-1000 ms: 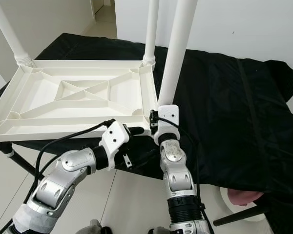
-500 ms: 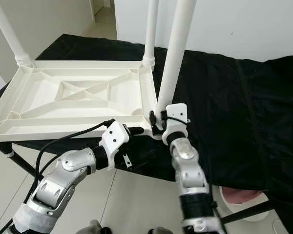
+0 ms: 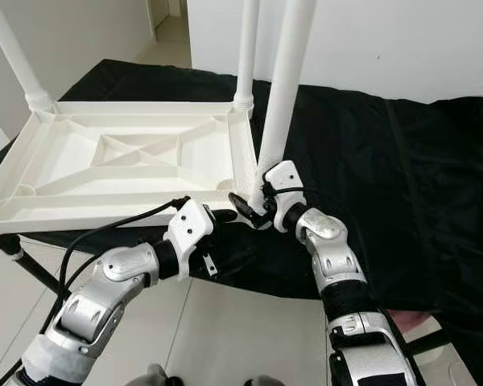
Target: Building children table
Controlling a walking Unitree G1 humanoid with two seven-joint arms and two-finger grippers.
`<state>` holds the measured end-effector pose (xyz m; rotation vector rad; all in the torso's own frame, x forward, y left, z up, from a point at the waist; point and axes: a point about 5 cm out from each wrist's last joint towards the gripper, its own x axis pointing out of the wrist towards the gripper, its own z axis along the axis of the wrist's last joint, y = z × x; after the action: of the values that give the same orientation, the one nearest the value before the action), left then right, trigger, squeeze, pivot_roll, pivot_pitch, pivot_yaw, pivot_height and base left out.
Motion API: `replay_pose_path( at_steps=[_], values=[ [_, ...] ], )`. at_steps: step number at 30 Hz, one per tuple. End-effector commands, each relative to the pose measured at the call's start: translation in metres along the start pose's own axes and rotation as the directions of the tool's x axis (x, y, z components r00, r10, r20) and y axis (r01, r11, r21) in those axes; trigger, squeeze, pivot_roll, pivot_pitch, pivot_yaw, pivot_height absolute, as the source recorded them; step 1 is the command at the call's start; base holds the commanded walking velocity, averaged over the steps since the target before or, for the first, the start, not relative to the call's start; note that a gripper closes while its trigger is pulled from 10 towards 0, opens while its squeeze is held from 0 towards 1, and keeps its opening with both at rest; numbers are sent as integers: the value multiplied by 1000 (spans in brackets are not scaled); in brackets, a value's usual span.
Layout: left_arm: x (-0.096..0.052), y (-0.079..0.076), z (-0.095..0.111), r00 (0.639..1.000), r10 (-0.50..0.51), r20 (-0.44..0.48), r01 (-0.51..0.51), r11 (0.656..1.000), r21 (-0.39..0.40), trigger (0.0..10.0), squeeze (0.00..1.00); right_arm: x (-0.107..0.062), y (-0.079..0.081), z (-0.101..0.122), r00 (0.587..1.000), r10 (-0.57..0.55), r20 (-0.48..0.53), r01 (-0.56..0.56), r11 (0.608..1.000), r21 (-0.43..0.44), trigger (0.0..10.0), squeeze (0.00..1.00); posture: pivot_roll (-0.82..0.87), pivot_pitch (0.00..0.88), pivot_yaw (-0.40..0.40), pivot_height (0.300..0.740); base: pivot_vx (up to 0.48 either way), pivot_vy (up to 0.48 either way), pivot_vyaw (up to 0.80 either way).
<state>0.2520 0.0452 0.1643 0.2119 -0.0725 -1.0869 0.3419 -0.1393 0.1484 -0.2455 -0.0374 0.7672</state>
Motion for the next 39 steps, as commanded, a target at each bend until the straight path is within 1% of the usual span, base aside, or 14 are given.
replay_pose_path(
  at_steps=[1,2,14,15,16,17,22,28,29,30,32,33,34,39],
  values=[
    [1,3,0,999,45,-5,-45,999,14,10000,0,2,3,-5,999,41,-24,-40,999,14,10000,0,-60,6,2,740,0,0,0],
    [1,4,1,999,49,-3,-49,999,18,10000,0,3,1,-11,996,61,-59,-61,998,6,0,0,-56,13,3,740,0,0,0],
    [-1,6,1,998,60,-4,-60,998,20,10000,0,-4,-6,-21,992,92,-88,-91,996,17,0,0,-56,31,7,740,0,0,0],
    [0,6,1,998,59,-3,-59,998,19,10000,0,-4,-7,-22,993,88,-84,-86,996,20,5255,0,-56,31,7,740,0,0,0],
    [0,6,1,998,59,-3,-59,998,19,10000,0,-4,-7,-22,993,88,-84,-86,996,20,5255,0,-56,31,7,740,0,0,0],
    [0,5,1,998,58,-3,-58,998,19,10000,0,-4,-8,-22,994,80,-79,-79,997,20,10000,0,-59,33,8,740,0,0,0],
    [1,5,2,999,53,-1,-53,998,19,10000,0,-3,-13,-19,998,2,-58,0,999,39,10000,0,-63,38,9,740,0,0,0],
    [1,4,1,999,53,-1,-53,999,14,10000,0,-1,-7,-17,989,-143,-44,144,989,43,10000,0,-64,46,1,740,0,0,0],
    [1,4,1,999,53,-1,-53,999,14,10000,0,-1,-7,-17,989,-143,-44,144,989,43,10000,0,-64,46,1,740,0,0,0],
    [1,3,1,999,53,-2,-53,999,13,10000,0,-1,-6,-16,984,-176,-38,178,983,53,10000,0,-64,46,1,740,0,0,0],
    [1,3,1,998,55,-1,-55,998,11,10000,0,-3,-2,-16,950,-307,-47,311,945,102,10000,0,-64,46,-3,740,0,0,0],
    [1,3,1,998,55,-1,-55,998,11,10000,0,-3,-2,-16,950,-307,-47,311,945,102,10000,0,-64,46,-3,740,0,0,0],
    [1,3,1,998,56,-1,-56,998,10,10000,0,-4,1,-16,931,-361,-53,365,924,111,10000,0,-64,46,-3,740,0,0,0],
    [1,3,0,998,57,0,-57,998,9,10000,0,-5,6,-15,899,-436,-54,439,890,122,10000,0,-65,46,-6,740,0,0,0]
  ],
)
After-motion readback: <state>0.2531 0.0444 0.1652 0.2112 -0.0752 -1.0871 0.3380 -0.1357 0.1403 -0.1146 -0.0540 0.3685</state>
